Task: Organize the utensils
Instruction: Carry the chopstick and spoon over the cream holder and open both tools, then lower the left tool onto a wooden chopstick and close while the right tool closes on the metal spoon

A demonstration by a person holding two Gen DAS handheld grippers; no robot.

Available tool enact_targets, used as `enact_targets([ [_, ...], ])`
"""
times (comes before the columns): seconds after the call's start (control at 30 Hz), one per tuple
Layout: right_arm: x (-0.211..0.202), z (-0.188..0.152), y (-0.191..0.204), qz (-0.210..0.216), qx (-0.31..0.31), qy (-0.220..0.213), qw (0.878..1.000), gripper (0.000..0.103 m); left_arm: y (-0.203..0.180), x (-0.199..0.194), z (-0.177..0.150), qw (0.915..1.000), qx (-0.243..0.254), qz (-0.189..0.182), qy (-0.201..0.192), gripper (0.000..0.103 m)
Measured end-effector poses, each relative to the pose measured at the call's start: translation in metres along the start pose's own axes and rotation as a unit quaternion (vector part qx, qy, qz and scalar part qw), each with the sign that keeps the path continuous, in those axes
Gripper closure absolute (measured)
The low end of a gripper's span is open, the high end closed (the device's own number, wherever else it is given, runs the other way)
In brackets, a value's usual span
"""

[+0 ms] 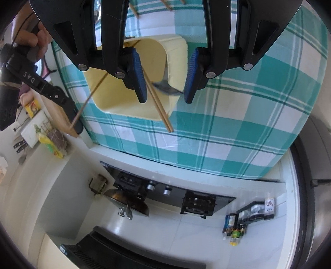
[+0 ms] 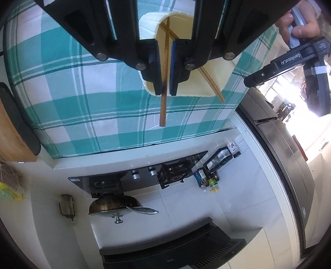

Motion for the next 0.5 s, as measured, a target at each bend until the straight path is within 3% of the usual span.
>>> enact_targets([
  [0.07, -0.01, -0.004, -0.001, -0.001, 0.005, -0.006, 1.0, 0.055, 0.004, -0.012, -0.008, 1.0, -0.002, -0.002, 0.001, 0.05],
  [0.2, -0.048, -0.029, -0.004, -0.011, -0.034, -0.011, 0.999, 0.055, 0.02, -0.048, -0.051, 0.9997, 0.011, -0.009, 0.019, 0.045],
  [0.3, -0.083, -0.081, -0.022, -0.04, -0.065, 0.007, 0.997, 0.055, 0.038, -0.077, -0.107, 0.999, 0.02, -0.003, 0.04, 0.036],
  [0.4, -0.111, -0.149, -0.054, -0.098, -0.089, 0.038, 0.991, 0.055, 0.054, -0.095, -0.174, 0.9979, 0.007, -0.001, 0.065, 0.033],
  [0.5, -0.132, -0.218, -0.092, -0.173, -0.094, 0.066, 0.978, 0.055, 0.063, -0.101, -0.229, 0.9963, -0.006, 0.027, 0.081, 0.032],
])
Point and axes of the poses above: each gripper's, at about its wrist camera, not at the fingertips, and x roughly the way its jaws point, y to its left, z to its top, the point moved 8 cm from there along x, roughly the way its jaws point, and after that the axes turned 3 degrees about y, right-handed, at the moved point
